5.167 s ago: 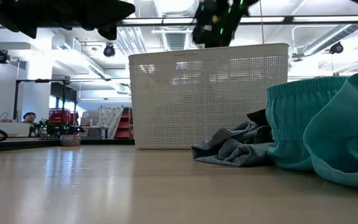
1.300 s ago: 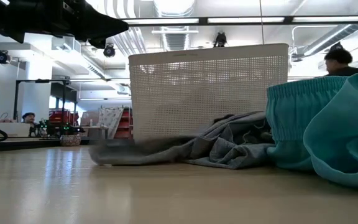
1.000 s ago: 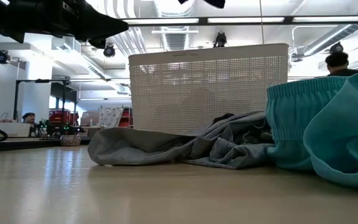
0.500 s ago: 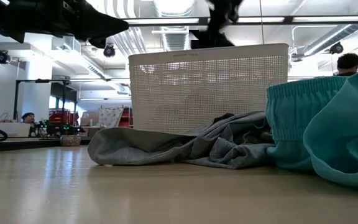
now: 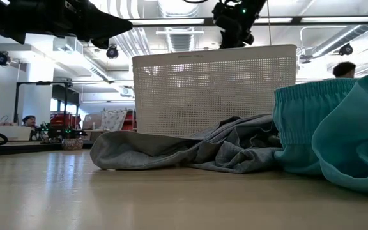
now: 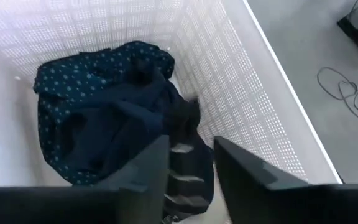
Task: Sort clothes
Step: Put the bottom black sock into the laundry bin, then put the gray shirt into the laundry bin
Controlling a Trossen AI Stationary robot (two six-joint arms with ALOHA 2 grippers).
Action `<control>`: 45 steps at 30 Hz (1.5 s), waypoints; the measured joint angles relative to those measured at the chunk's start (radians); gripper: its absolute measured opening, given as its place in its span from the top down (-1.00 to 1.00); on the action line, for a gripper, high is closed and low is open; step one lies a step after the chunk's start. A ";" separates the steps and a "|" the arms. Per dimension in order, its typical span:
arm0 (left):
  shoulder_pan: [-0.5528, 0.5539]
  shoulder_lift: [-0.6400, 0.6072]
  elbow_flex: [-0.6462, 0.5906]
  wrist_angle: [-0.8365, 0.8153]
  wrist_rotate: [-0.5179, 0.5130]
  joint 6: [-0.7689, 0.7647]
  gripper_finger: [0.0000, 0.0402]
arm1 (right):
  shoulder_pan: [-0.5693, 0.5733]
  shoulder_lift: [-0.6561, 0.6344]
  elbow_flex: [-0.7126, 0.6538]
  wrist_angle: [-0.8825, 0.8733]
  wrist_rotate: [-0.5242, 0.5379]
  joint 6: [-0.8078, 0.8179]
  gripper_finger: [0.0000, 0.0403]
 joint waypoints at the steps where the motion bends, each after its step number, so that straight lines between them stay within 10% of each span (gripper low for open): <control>1: 0.000 0.000 0.000 0.000 0.000 0.000 1.00 | 0.000 0.000 0.005 0.001 -0.001 0.006 0.31; 7: 0.000 0.000 0.000 0.000 0.000 0.000 1.00 | 0.011 0.000 0.054 -0.031 -0.006 0.015 -0.12; 16: 0.000 0.000 0.000 -0.002 0.000 -0.003 1.00 | 0.116 -0.062 0.126 -0.129 -0.309 -0.051 0.02; 45: 0.000 0.001 0.000 -0.006 0.000 -0.018 1.00 | 0.740 -0.088 -0.438 0.161 -0.048 0.490 -0.25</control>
